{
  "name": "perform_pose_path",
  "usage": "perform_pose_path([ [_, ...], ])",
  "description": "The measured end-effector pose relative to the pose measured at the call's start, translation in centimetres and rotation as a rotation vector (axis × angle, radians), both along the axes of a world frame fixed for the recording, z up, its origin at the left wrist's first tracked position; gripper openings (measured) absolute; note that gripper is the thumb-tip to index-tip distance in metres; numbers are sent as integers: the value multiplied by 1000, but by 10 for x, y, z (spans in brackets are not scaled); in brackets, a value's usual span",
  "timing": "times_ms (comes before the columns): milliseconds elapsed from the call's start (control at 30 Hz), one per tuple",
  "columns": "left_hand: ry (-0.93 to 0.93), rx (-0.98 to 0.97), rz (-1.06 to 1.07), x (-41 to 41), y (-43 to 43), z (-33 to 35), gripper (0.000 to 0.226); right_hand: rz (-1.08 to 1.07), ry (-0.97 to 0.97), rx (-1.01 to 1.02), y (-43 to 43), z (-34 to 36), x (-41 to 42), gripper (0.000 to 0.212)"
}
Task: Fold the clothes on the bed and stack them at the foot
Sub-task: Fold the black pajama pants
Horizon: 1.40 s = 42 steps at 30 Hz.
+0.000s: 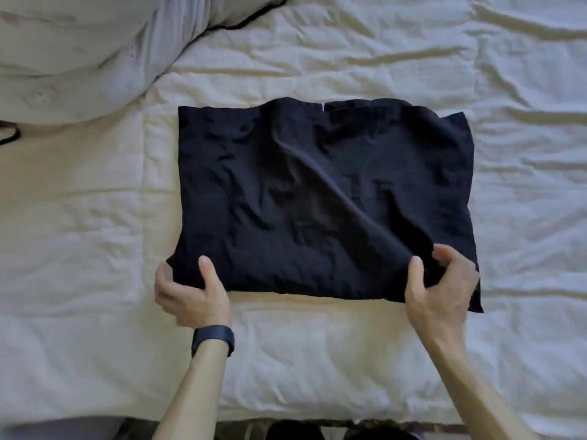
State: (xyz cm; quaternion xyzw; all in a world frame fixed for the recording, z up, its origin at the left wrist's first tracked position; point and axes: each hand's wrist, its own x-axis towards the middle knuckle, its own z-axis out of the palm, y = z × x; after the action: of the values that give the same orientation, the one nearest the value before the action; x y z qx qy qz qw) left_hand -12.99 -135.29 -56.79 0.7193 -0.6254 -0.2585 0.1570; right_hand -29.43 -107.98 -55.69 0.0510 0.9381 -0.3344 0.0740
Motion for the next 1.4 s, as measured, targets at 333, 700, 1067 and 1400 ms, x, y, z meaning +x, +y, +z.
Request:
perform_pose_path([
  [333,582,588,539,25,-6,16,28,-784,-687,-762,28,2,43,41],
  [700,530,443,706,93,33,35,39,-936,-365,-530,62,15,76,34],
  [1067,174,582,724,189,95,41,42,-1111,-577,-452,133,33,161,41],
  [1400,-167,63,-510,62,63,58,55,-115,-337,313,92,45,69,62],
])
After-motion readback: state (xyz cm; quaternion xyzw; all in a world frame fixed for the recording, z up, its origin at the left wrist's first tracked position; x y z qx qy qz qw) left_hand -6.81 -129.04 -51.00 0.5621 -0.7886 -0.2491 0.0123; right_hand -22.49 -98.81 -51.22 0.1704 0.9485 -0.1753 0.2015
